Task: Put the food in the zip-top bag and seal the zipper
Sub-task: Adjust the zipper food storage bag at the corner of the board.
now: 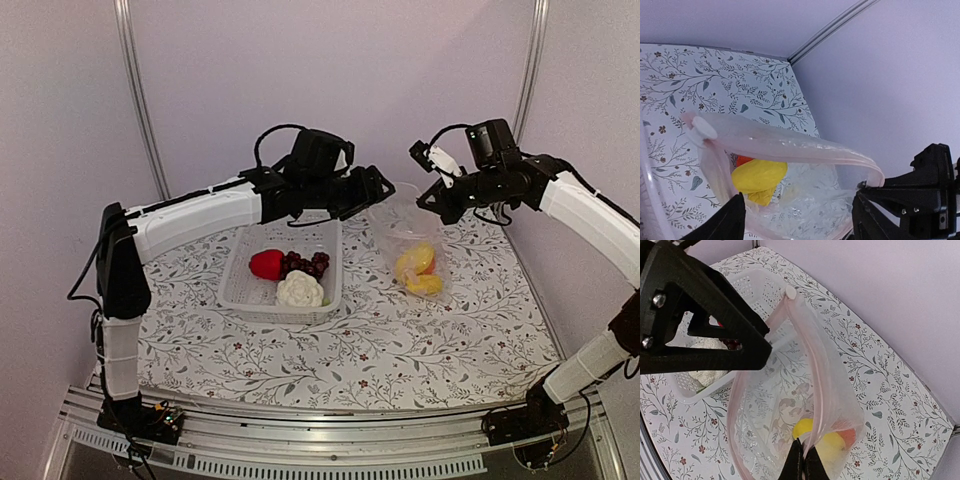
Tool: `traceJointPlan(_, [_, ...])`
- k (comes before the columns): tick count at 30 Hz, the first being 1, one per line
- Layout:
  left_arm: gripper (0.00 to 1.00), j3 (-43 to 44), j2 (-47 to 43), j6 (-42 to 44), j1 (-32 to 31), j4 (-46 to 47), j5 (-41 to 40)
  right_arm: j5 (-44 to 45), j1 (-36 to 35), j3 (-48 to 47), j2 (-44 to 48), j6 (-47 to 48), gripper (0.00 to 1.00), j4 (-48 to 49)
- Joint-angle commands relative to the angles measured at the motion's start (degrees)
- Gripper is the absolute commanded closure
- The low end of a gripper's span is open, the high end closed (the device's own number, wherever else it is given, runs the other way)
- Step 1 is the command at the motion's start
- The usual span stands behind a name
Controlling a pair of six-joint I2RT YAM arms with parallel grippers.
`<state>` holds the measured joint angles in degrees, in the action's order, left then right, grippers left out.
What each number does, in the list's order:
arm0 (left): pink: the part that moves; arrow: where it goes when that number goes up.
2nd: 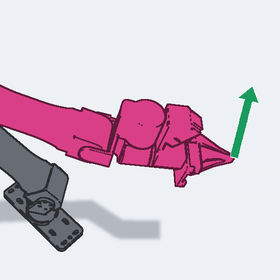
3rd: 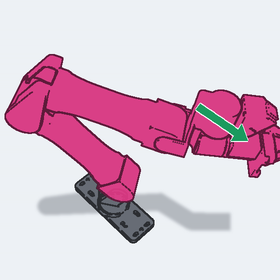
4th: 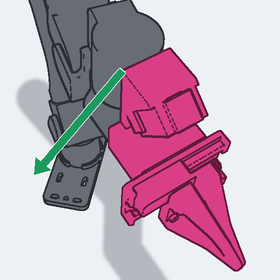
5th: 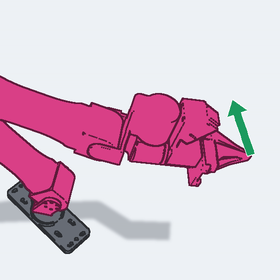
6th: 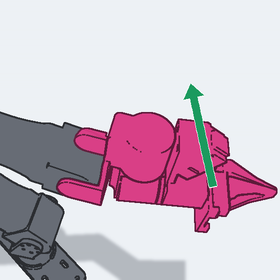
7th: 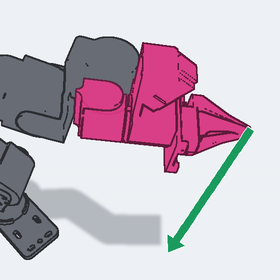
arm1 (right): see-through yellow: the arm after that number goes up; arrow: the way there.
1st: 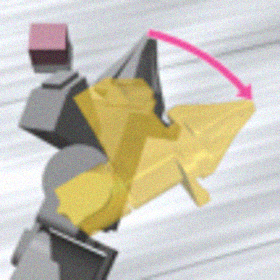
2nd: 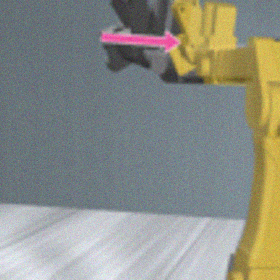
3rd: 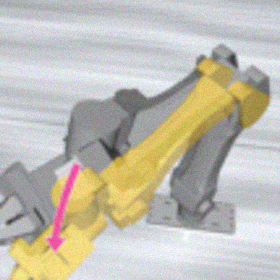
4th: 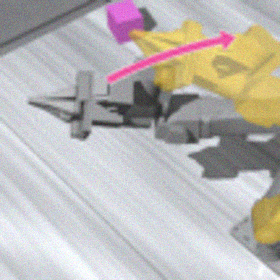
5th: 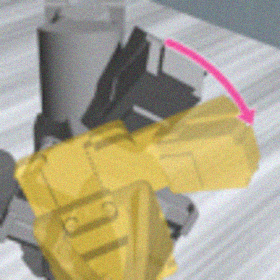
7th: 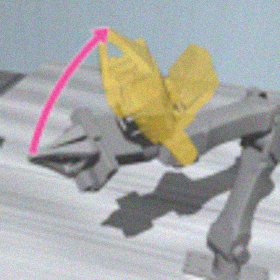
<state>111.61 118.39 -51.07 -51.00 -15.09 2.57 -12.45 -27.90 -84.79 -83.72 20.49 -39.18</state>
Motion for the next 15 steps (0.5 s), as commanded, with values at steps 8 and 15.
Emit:
traceJointPlan(8, [0.28,-17.80,-14.19,24.64,-4.69,10.75,1.60,9.75,11.07,-6.89,-2.33,1.68,1.00,-0.08])
traceJointPlan(15, [0.28,-26.78,-17.27,25.14,-4.64,6.22,-7.27,26.31,15.03,-10.56,-5.12,9.43,1.00,4.74])
